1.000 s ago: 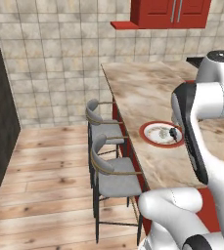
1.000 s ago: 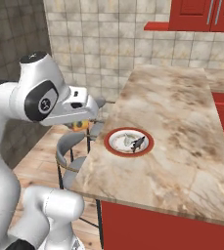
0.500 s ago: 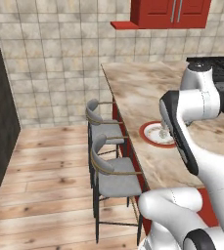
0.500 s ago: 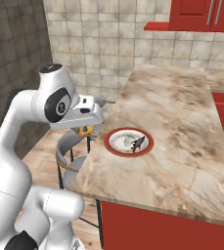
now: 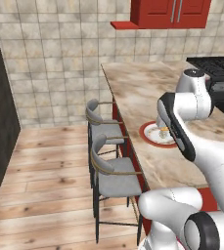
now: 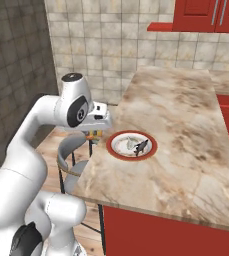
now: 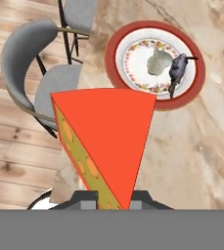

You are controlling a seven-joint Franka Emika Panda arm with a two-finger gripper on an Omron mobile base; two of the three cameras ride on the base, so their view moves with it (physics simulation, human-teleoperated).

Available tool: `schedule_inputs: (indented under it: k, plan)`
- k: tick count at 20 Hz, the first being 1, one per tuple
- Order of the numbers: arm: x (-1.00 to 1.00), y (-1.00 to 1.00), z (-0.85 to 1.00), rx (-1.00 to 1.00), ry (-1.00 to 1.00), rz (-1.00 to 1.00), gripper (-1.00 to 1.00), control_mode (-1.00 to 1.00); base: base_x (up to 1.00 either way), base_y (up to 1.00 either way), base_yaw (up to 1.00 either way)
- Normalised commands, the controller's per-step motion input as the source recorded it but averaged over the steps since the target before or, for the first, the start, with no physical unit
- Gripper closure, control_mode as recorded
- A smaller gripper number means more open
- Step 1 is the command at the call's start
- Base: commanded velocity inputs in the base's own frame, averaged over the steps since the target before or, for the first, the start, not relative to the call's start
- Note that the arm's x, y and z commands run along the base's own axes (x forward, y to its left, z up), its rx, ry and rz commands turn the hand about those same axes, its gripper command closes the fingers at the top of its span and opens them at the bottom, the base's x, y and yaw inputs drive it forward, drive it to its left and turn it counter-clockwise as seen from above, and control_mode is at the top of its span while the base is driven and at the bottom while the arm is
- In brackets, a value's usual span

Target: Take the cheese, fish, and garlic from the fridge and place them on the plate on the dining counter to create an appetizer plate.

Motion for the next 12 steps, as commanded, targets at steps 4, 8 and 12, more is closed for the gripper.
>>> schedule_inputs:
  k: [4,8,12]
  plan:
    - [0.43,-0.14,-0.56,0.11,0.00,-0.01,1.00,-1.00,0.00,0.00,0.00]
    - [0.38,-0.15,-0.58,0.10,0.00,-0.03,1.00,-1.00,0.00,0.00,0.00]
    - [0.26,-0.17,-0.47,0.08,-0.03,-0.05,1.00,-1.00,0.00,0.00,0.00]
